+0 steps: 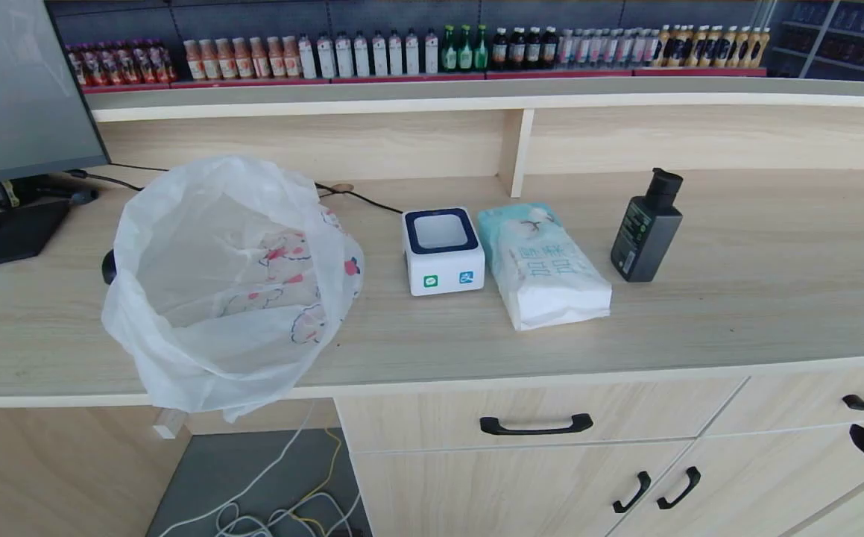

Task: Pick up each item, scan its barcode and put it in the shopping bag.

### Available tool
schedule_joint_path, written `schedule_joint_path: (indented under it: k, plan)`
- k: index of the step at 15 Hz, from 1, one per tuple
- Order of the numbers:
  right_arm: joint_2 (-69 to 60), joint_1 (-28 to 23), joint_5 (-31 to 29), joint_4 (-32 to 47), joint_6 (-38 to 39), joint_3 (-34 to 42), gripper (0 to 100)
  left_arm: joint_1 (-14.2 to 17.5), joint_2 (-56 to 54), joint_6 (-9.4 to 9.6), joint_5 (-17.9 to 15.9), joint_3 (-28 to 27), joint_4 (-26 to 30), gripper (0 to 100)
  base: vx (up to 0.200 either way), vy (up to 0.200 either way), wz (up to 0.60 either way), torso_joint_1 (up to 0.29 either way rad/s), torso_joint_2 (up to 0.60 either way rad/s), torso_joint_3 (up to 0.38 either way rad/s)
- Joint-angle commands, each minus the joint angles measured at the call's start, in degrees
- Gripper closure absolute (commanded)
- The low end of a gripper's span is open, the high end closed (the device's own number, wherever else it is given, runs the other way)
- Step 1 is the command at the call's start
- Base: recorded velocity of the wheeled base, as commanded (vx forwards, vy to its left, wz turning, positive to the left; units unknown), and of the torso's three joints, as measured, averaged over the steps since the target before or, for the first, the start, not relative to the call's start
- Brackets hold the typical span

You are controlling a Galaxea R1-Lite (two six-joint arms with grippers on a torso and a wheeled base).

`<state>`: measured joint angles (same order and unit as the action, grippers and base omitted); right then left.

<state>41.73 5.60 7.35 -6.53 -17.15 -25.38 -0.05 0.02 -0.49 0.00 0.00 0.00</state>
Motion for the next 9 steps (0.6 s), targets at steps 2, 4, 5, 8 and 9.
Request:
schedule_joint_path:
  k: [2, 4, 5, 8, 9]
  plan:
    - [7.7, 4.2, -0.1, -0.5, -0.3, -2.4, 0, 0.0, 0.0, -0.04, 0.0, 0.0, 0.0, 0, 0.000, 0.000, 0.00, 0.000, 0.00, 0.000]
    - [9.0, 8.8, -2.3, -0.6, 0.1, -3.7, 0, 0.0, 0.0, -0.04, 0.0, 0.0, 0.0, 0, 0.000, 0.000, 0.00, 0.000, 0.00, 0.000]
    - [10.7, 11.5, -4.7, -0.6, 0.5, -5.4, 0, 0.0, 0.0, -0.04, 0.0, 0.0, 0.0, 0, 0.000, 0.000, 0.00, 0.000, 0.00, 0.000]
    - [18.0, 22.8, -13.0, -0.8, 3.9, -9.0, 0, 0.0, 0.0, -0.04, 0.0, 0.0, 0.0, 0, 0.000, 0.000, 0.00, 0.000, 0.00, 0.000]
    - [20.2, 28.0, -18.4, -1.8, 6.2, -9.8, 0, 0.0, 0.0, -0.04, 0.0, 0.0, 0.0, 0, 0.000, 0.000, 0.00, 0.000, 0.00, 0.000]
